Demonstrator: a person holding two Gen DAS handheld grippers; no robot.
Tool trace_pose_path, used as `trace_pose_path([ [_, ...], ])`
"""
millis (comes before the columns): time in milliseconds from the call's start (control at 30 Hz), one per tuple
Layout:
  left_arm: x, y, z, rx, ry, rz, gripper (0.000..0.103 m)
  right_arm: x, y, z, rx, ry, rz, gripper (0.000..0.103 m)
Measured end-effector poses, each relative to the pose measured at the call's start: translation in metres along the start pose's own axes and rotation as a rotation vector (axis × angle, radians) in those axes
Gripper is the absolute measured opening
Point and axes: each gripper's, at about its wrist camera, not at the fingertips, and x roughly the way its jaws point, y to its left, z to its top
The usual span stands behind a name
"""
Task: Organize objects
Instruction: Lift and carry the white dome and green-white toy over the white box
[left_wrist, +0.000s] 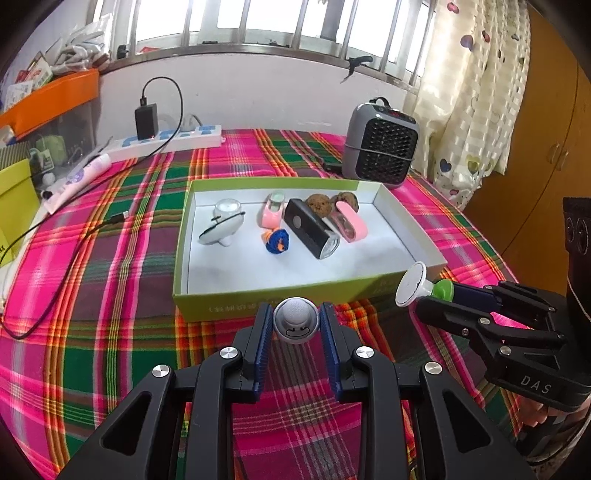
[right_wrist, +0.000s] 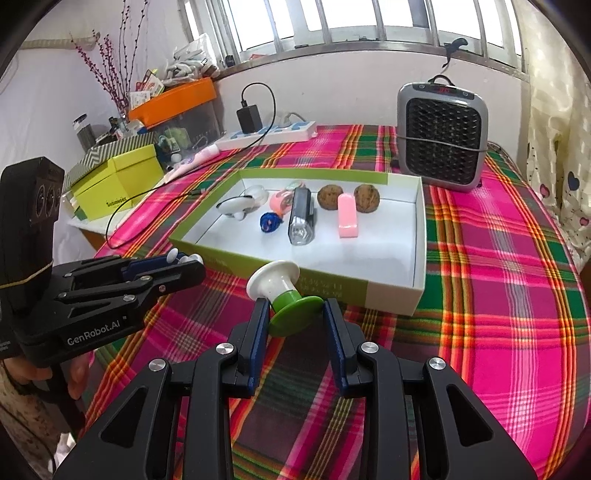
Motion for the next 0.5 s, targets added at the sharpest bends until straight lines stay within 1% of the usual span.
trace_pose_path([
  [300, 0.003, 0.004, 0.013, -0.004, -0.013, 0.001, 0.024, 0.001, -0.007, 0.010, 0.011, -0.015, -0.016, 0.031],
  [500, 0.009, 0.009, 0.019, -0.014, -0.009, -0.001, 0.024, 0.005, -0.016, 0.018, 0.021, -0.019, -0.044, 0.031],
])
